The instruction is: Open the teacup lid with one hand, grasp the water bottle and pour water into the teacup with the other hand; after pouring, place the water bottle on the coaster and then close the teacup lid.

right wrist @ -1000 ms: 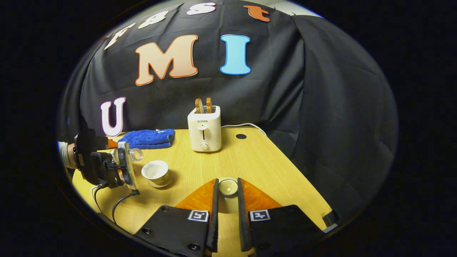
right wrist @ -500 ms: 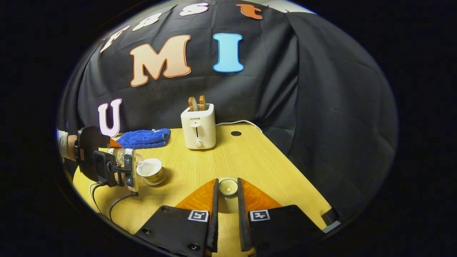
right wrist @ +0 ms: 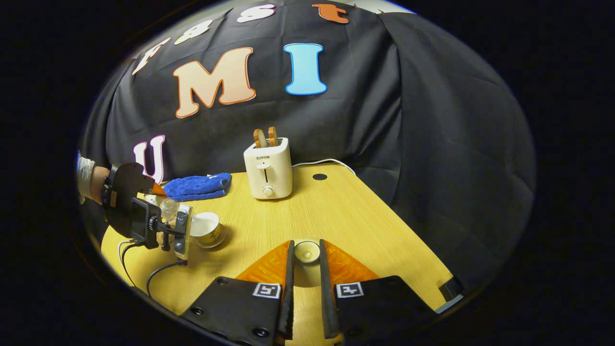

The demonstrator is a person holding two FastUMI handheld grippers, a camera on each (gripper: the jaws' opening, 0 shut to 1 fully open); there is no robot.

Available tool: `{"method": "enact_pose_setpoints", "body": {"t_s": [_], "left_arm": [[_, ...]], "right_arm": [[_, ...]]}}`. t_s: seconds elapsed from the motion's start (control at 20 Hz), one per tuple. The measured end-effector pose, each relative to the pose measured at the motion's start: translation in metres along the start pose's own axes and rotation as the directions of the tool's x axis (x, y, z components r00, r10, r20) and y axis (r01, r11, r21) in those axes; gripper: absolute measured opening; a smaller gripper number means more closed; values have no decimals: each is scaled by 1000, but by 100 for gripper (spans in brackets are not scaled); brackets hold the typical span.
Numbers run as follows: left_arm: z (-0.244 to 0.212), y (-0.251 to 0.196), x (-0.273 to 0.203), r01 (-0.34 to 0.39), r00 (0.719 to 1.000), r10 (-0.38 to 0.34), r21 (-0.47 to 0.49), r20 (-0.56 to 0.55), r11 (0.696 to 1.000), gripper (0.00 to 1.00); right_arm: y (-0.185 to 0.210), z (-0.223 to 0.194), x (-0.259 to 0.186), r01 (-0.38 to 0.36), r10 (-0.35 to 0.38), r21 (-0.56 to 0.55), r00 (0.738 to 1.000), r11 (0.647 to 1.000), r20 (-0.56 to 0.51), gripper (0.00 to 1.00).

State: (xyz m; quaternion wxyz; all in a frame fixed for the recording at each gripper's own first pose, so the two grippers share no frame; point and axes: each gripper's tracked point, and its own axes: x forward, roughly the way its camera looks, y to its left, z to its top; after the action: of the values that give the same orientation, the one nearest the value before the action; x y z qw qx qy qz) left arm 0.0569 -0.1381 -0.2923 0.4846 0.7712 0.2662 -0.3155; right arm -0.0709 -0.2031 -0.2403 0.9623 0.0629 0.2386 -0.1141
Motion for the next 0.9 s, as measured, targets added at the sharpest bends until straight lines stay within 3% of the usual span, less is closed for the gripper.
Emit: {"method": "enact_pose_setpoints", "body": {"t_s": [0.9], "left_arm": [[-16, 33, -9, 41, 987, -5, 220, -160, 975, 67]], "right_arm": [[-11, -22, 8, -15, 17, 39, 999, 999, -34, 29]]}}
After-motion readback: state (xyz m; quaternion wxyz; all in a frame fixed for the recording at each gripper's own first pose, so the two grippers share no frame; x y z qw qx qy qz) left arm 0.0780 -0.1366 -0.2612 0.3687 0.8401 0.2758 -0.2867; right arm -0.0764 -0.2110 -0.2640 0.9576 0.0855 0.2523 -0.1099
